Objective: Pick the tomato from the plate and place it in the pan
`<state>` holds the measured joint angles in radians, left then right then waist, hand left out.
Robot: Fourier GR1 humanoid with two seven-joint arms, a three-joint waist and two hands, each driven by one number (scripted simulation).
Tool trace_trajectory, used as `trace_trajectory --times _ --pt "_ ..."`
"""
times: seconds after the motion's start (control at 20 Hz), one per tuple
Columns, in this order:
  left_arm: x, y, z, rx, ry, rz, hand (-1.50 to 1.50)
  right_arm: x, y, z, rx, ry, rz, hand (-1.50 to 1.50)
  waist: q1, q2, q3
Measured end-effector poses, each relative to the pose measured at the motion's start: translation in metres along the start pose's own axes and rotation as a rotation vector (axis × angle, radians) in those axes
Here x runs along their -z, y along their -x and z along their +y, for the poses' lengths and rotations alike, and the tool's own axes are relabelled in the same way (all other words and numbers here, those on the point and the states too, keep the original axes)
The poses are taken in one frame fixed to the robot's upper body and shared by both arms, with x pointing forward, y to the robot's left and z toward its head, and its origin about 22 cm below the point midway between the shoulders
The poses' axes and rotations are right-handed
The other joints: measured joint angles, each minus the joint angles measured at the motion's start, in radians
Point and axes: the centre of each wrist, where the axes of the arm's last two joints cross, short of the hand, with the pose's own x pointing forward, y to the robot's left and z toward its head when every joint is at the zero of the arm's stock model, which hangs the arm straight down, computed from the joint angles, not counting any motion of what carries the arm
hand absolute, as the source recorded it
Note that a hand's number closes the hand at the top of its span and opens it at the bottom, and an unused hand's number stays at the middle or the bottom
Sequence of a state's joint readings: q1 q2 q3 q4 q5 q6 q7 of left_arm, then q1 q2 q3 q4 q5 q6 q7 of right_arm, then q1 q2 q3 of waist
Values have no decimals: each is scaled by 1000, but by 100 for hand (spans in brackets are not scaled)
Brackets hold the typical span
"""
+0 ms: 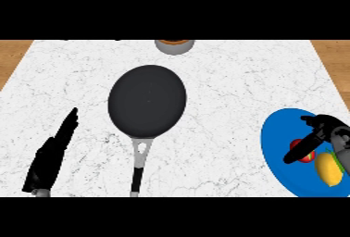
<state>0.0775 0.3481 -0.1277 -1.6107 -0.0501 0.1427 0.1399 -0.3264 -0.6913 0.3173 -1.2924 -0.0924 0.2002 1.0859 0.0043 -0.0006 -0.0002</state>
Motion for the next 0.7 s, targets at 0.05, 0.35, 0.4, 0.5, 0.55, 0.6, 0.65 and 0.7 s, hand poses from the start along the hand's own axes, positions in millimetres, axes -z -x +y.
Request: trace_trajectory --times 0.05,0.35,0.4,0.5,0.55,0.6,0.65,0.7 --pt "-1 -1 -2 -1 1 1 0 3 5 1 -3 1 7 -150 0 0 0" --pt "0 3 2 2 1 -4 0 20 3 11 -4 -2 40 -150 2 1 0" --pt "-1 2 3 -1 4 -2 0 21 2 16 -7 -3 39 -150 1 1 0" --pt "4 2 -1 -5 2 0 0 26 2 21 -7 -2 44 150 0 0 -2" --pt "6 -1 2 -6 6 2 0 28 2 18 1 13 44 150 -1 -1 -4" --pt "5 -2 1 -4 5 3 0 29 5 17 5 27 37 150 -1 -2 -5" --pt "7 -1 -2 -5 5 3 0 29 5 16 12 37 32 150 -2 -3 -6" --pt "8 -1 0 -2 1 4 0 32 6 16 21 43 31 150 -3 -3 -8"
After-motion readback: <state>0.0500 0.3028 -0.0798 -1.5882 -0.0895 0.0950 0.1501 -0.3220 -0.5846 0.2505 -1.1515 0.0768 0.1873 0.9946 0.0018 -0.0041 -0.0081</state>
